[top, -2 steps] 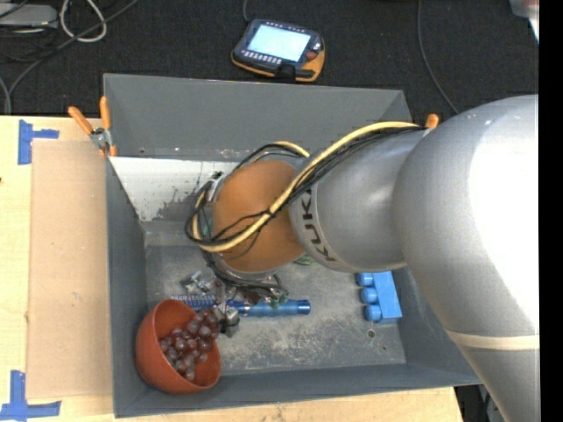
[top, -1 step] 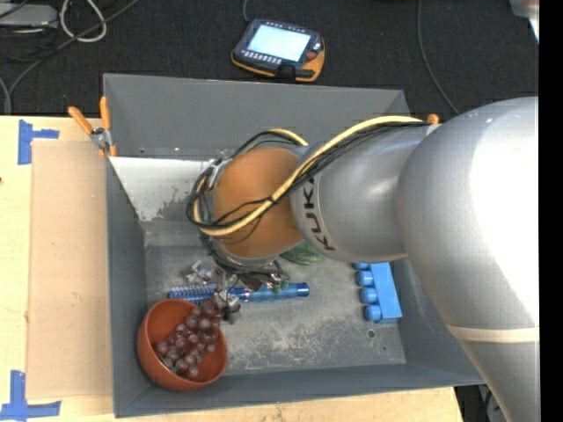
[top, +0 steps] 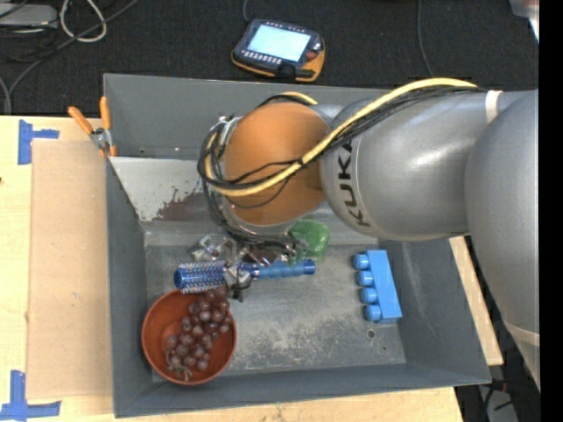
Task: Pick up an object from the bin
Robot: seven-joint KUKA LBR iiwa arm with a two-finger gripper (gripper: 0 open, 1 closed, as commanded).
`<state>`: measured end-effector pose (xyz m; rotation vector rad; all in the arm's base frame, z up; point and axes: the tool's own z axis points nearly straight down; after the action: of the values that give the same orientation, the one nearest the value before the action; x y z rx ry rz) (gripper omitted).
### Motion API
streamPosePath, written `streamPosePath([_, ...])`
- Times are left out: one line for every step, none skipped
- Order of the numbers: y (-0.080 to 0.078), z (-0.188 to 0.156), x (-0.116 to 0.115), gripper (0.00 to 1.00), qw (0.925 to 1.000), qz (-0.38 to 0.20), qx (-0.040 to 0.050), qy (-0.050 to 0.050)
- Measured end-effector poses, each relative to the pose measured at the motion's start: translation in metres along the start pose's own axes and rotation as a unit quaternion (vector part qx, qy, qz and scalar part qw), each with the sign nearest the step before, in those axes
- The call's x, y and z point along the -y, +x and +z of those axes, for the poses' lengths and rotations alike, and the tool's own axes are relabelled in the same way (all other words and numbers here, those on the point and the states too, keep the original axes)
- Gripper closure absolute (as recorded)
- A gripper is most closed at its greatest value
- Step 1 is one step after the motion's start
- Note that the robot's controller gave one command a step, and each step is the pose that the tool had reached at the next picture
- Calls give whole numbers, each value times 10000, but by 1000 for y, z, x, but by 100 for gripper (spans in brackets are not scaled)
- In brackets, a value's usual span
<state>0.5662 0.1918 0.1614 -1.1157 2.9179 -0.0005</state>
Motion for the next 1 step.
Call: streamPosePath([1,-70,15,100,10000,84,3,9])
